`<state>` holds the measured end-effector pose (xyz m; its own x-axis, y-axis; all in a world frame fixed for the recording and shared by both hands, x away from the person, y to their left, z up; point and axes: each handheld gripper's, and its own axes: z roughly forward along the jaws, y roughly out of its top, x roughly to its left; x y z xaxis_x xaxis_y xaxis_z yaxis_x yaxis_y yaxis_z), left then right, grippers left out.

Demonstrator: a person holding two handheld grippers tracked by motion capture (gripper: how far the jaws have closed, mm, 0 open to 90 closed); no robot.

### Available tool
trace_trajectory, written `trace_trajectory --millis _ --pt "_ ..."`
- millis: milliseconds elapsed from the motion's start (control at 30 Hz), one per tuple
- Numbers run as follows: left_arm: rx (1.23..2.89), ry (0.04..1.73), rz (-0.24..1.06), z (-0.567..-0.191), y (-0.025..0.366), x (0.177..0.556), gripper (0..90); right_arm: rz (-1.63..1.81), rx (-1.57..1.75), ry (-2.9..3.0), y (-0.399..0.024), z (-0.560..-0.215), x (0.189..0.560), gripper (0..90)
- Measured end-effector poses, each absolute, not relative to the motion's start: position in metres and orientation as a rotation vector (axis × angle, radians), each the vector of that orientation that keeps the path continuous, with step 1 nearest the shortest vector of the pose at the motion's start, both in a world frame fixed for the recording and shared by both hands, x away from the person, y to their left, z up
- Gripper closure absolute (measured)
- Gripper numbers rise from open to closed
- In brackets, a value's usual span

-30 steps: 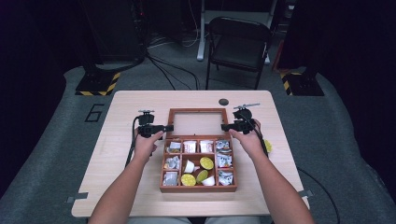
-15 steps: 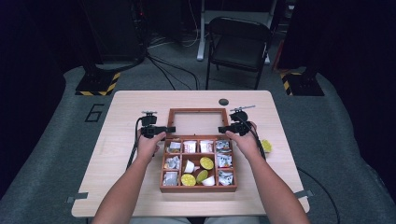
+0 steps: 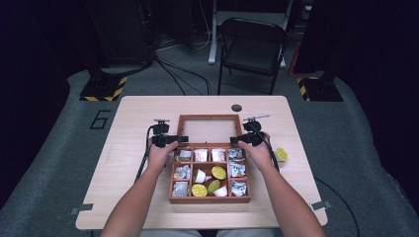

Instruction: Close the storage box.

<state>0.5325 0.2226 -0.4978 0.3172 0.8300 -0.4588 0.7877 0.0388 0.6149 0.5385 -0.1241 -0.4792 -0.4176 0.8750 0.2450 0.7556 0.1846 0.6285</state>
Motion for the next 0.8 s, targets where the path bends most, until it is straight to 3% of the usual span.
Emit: trace_trajectory --millis 800 --pt "1.737 1.459 0.04 -0.5019 0.2194 0.534 29.1 1.086 1.668 2.278 -0.1237 -0.4859 0.5452 23.6"
